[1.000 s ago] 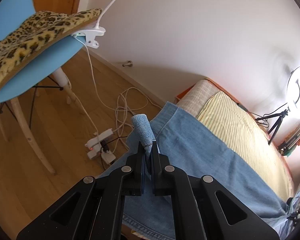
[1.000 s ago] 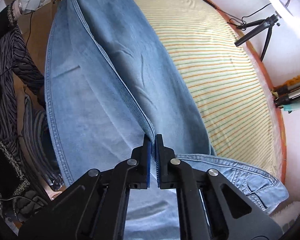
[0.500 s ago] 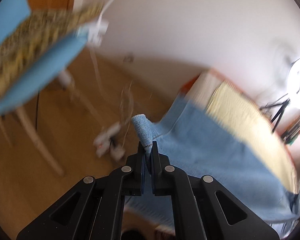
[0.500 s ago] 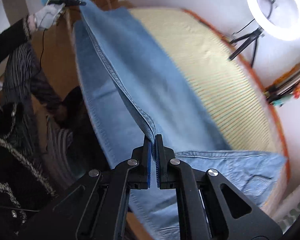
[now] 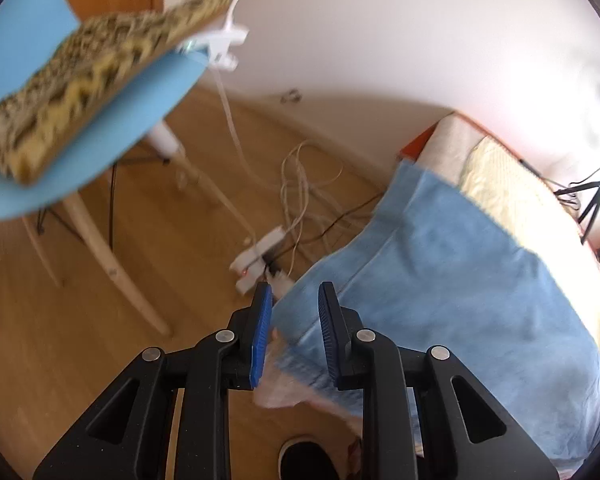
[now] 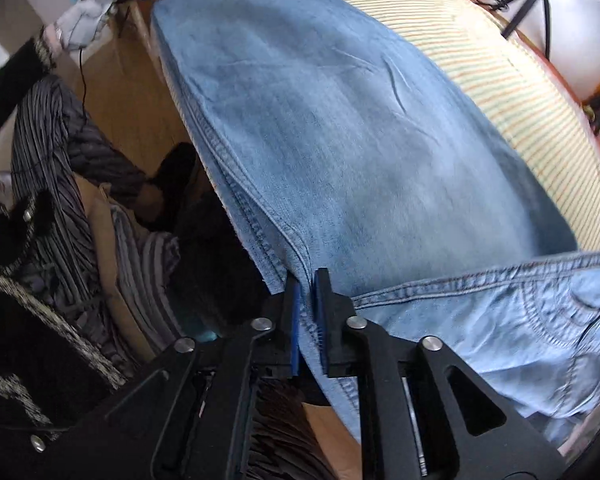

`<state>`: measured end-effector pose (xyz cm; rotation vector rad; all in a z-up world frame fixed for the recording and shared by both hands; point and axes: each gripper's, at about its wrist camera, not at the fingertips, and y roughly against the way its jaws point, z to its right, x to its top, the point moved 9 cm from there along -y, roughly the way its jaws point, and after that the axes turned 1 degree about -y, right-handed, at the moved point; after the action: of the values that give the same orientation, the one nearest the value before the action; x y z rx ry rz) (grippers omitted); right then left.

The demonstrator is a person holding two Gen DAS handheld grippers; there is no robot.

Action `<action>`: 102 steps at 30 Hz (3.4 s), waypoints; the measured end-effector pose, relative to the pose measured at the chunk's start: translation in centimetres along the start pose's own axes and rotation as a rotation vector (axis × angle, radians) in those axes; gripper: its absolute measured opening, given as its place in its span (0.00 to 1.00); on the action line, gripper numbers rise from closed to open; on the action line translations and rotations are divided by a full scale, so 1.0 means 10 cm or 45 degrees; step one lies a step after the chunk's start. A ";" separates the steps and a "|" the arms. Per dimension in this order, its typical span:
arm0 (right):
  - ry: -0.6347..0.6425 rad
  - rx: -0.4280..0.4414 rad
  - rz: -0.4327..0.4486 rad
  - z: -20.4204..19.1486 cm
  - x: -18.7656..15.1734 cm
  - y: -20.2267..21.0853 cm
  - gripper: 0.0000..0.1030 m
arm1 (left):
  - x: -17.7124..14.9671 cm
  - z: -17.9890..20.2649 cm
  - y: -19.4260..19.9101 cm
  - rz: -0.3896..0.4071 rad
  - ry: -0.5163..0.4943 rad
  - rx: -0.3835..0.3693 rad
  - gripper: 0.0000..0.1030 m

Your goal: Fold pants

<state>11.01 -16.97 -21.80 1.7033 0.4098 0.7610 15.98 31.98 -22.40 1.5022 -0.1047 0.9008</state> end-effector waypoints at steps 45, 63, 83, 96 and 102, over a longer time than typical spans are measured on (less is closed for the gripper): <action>-1.444 -0.514 0.778 2.40 -2.14 1.34 0.45 | -2.62 6.54 0.76 -0.733 -0.822 -1.241 0.53; -1.694 -0.330 1.094 2.54 -2.59 1.80 0.47 | -3.16 6.61 2.21 -0.502 -1.262 -1.576 0.05; -1.641 -0.153 0.739 3.10 -2.62 1.41 0.65 | -4.06 6.35 2.29 -0.749 -1.506 -1.592 0.19; -1.311 -0.502 0.555 3.06 -2.13 1.53 0.05 | -2.77 5.71 1.46 -0.400 -1.291 -1.251 0.19; -1.180 -0.592 0.455 2.99 -1.97 1.73 0.56 | -2.66 5.81 1.32 -0.408 -1.240 -1.229 0.26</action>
<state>14.77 -55.79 -14.29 1.4991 -0.6755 0.2106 17.10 -33.15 -19.63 0.8567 -0.8510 -0.2307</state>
